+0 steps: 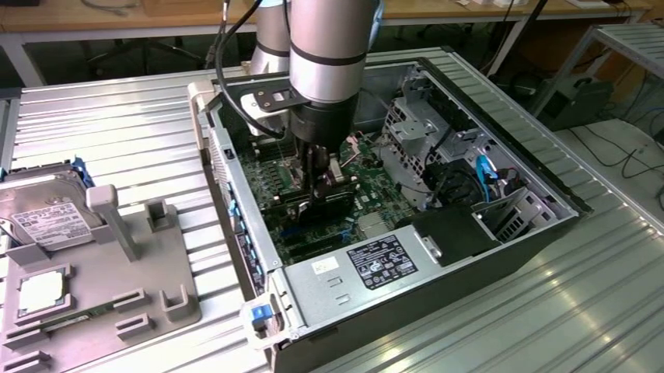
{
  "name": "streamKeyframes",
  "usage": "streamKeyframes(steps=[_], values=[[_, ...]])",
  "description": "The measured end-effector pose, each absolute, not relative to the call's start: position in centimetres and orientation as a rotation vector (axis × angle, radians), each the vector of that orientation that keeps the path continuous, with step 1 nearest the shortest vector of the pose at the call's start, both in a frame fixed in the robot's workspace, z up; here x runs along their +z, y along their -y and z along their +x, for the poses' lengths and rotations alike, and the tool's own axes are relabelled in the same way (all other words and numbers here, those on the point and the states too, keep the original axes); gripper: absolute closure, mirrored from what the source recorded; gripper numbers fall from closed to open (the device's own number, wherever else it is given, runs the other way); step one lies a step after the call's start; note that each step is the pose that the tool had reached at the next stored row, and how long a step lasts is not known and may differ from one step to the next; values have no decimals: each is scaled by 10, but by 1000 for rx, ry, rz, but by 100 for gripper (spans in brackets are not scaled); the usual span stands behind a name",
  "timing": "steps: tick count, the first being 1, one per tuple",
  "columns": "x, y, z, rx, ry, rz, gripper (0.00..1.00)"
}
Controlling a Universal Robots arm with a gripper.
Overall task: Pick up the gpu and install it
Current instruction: 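Insert the gpu into the slot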
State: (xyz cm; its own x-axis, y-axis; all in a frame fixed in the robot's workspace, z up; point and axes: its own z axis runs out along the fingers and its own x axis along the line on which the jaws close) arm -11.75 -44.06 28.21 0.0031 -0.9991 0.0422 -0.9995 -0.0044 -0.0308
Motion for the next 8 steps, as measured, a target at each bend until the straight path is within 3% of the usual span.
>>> streamKeyframes(steps=[2, 5, 8], values=[[282, 441, -117, 81, 2211, 2219, 66], [282, 441, -117, 81, 2211, 2219, 85], [282, 441, -118, 81, 2211, 2219, 89]])
